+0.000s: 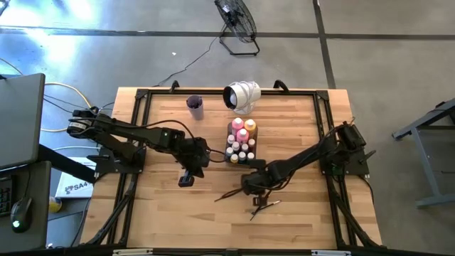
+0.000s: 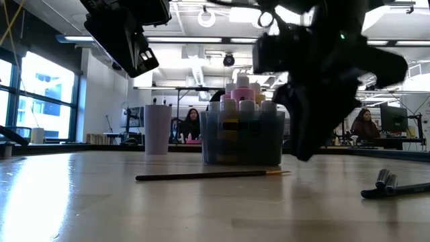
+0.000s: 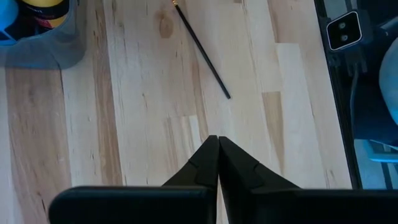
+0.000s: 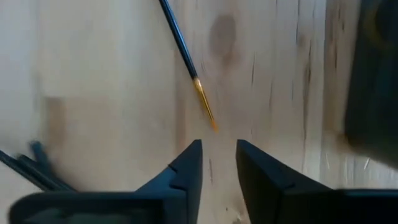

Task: Pick & Place Paint Supplies
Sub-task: Put the gold paint brush into the violet cup

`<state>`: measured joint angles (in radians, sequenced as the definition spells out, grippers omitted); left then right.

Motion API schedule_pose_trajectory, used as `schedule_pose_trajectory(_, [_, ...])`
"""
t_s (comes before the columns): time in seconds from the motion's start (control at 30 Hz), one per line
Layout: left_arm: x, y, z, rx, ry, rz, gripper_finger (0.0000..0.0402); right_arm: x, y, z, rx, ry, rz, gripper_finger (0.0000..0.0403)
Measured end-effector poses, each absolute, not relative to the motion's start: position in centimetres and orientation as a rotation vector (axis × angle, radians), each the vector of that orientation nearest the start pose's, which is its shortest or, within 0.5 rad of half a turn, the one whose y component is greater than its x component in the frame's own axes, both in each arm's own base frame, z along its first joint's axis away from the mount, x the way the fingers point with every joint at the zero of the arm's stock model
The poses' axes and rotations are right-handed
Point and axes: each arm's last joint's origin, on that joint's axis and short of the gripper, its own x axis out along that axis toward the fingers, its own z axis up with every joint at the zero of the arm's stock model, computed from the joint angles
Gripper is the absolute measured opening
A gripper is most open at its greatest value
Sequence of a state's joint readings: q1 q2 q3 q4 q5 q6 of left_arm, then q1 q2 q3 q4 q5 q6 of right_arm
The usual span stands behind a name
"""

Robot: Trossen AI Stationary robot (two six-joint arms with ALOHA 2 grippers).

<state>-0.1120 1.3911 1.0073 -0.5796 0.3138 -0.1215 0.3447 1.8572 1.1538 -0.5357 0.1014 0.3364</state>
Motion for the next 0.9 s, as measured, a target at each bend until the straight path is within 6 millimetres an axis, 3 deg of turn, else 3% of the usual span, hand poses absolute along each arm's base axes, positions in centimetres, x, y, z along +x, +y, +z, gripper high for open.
schedule_pose_trajectory(0.3, [27.4, -4.0, 24.9, -0.200, 0.985, -0.338, 0.0007, 33.6, 11.5, 14.2, -0.011, 1.098, 0.060, 0.0093])
schedule_pose_trajectory(0.9, [27.4, -4.0, 24.9, -0.197, 0.985, -0.339, 0.0007, 33.8, 10.5, 14.2, 0.024, 1.120, 0.077, 0.0091])
